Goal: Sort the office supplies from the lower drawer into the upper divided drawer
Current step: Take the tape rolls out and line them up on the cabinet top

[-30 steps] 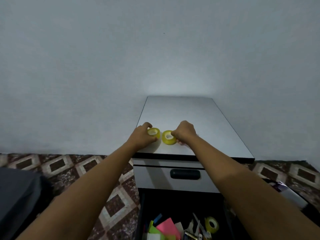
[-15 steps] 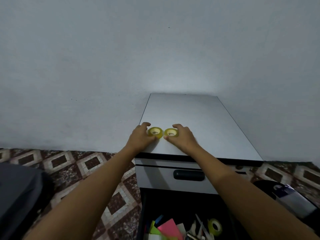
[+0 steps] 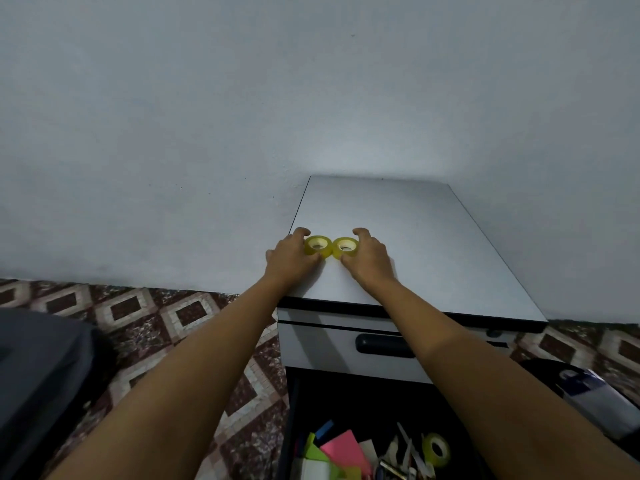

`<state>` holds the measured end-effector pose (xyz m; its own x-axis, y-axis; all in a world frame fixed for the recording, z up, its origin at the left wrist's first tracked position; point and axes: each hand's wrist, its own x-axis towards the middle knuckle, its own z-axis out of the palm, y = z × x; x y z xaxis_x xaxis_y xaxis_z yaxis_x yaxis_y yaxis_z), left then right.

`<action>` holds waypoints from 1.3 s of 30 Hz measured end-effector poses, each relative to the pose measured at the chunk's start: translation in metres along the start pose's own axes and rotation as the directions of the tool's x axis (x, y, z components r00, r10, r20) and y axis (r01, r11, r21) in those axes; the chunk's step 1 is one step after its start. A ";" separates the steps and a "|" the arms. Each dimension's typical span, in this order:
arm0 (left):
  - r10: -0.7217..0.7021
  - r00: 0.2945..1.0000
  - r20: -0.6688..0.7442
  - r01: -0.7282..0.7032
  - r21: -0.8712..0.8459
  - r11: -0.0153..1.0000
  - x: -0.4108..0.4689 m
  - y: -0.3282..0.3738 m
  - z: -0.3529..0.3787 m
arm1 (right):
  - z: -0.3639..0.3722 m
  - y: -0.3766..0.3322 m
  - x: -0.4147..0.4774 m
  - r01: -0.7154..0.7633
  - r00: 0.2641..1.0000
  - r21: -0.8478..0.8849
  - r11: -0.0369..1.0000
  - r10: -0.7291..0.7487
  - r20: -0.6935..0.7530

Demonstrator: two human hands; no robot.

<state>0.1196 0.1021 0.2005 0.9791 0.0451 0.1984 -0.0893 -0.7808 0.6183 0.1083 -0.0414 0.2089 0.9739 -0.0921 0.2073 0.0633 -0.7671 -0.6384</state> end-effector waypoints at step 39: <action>0.136 0.693 0.708 -0.188 -0.004 0.982 -0.226 -0.027 0.196 | 0.021 0.224 -0.244 -0.204 0.835 -0.190 0.960 0.272 0.479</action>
<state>-0.0630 -0.0096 -0.0102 0.7960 -0.5158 -0.3167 -0.2728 -0.7728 0.5731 -0.1105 -0.1776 -0.0002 0.9345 0.0188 -0.3555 -0.1791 -0.8383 -0.5150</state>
